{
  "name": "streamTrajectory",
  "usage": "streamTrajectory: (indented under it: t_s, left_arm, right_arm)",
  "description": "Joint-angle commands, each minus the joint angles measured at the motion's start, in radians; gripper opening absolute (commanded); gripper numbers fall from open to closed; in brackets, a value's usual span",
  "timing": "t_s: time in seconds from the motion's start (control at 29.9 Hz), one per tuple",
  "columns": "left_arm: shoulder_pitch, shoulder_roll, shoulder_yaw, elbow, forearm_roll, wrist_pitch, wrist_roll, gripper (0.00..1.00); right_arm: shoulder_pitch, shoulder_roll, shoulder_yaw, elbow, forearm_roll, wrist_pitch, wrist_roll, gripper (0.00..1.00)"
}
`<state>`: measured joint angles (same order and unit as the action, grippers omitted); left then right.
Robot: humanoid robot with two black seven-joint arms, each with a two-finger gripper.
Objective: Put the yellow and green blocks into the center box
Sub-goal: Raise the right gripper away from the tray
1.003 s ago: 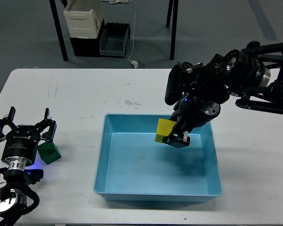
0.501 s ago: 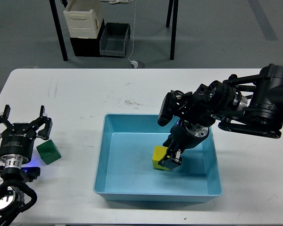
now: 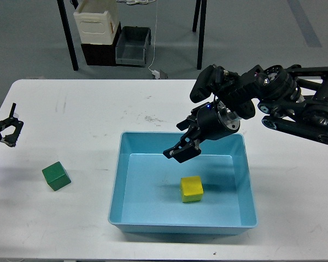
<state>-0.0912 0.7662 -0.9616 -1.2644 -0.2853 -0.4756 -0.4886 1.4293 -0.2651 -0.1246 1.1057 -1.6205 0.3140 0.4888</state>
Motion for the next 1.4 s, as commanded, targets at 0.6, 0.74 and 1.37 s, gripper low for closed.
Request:
streamTrajectory:
  t_s: [0.6,0.74,1.37]
  left_arm:
    - [-0.417,0.182,-0.013,0.152,1.185,-0.013,0.000,1.00]
    - [-0.441,0.249,-0.003,0.088,1.372,-0.013,0.000,1.00]
    - [-0.565,0.371,0.309,-0.263,2.222,-0.013,0.000,1.00]
  right_arm:
    - [-0.220,0.021,0.505,-0.001,0.470,-0.288,-0.153,0.97]
    - [-0.277,0.006,0.594,0.019,0.605,-0.315,-0.156,0.97]
    - [-0.953,-0.101,1.223,0.269,0.665,-0.322,-0.156,0.99]
